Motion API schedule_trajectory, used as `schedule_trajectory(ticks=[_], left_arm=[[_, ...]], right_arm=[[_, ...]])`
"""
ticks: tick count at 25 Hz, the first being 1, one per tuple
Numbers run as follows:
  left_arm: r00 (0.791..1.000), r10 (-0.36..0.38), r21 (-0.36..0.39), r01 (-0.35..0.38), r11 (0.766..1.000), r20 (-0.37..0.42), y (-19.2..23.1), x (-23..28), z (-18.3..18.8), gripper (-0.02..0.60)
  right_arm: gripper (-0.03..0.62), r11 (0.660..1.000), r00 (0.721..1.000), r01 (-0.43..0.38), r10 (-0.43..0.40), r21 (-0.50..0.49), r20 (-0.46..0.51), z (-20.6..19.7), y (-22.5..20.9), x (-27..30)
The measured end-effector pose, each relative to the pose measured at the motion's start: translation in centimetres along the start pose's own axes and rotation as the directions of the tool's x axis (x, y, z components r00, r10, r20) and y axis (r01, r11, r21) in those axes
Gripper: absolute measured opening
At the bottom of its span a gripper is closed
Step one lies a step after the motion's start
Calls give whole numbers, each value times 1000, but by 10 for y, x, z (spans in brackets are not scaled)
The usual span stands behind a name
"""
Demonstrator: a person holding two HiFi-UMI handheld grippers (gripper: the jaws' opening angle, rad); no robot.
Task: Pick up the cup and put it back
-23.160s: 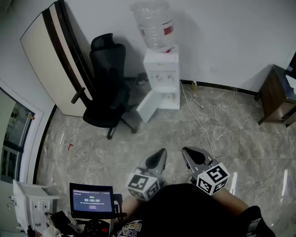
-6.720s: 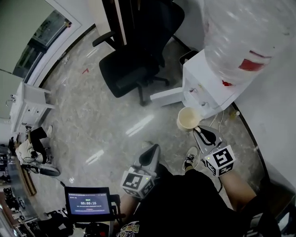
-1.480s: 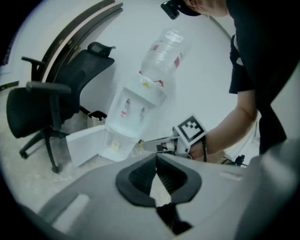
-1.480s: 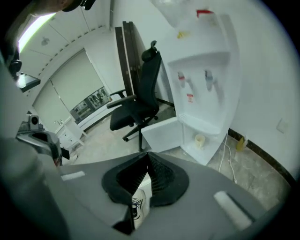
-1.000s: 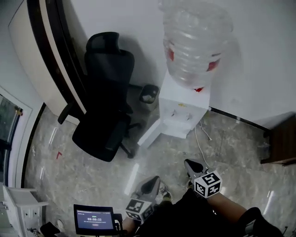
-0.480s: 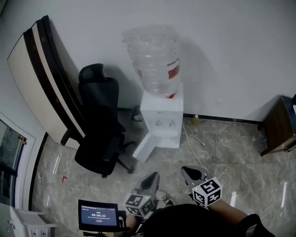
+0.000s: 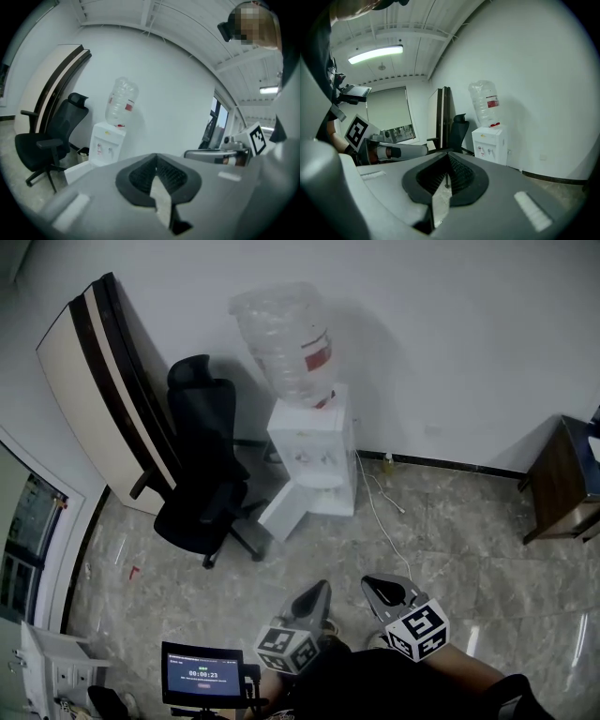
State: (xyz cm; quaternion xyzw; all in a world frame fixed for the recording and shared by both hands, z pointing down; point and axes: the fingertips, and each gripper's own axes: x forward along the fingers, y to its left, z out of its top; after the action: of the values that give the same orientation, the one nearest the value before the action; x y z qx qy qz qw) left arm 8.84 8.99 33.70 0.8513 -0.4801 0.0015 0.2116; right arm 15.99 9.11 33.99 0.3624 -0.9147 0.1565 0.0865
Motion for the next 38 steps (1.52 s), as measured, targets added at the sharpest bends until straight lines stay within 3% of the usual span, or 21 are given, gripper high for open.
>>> schedule_trajectory(ticks=[5,17,23,29,38], left_arm=[[999,35,44,-35,998,19,-27,-32,-6,5],[999,24,94,-28,995,48,-7,-91,15,5],[999,36,38,-37,999,29,29,-114,11,5],[999,13,14,-14,1000,37,46,-124,20,5],[999,-26,48,25,999,32,48,-119,29,5]], right_arm=[[8,998,1000,-26,25,54,10,-13,9,-26],[8,998,997,3,-8,63,77,2,73,-17],[8,996,994,63,-68,58,89,0,97,-1],[8,994,994,71,-77,82,73,-3,114,13],[8,992,989,100,-108,81,99,4,114,18]])
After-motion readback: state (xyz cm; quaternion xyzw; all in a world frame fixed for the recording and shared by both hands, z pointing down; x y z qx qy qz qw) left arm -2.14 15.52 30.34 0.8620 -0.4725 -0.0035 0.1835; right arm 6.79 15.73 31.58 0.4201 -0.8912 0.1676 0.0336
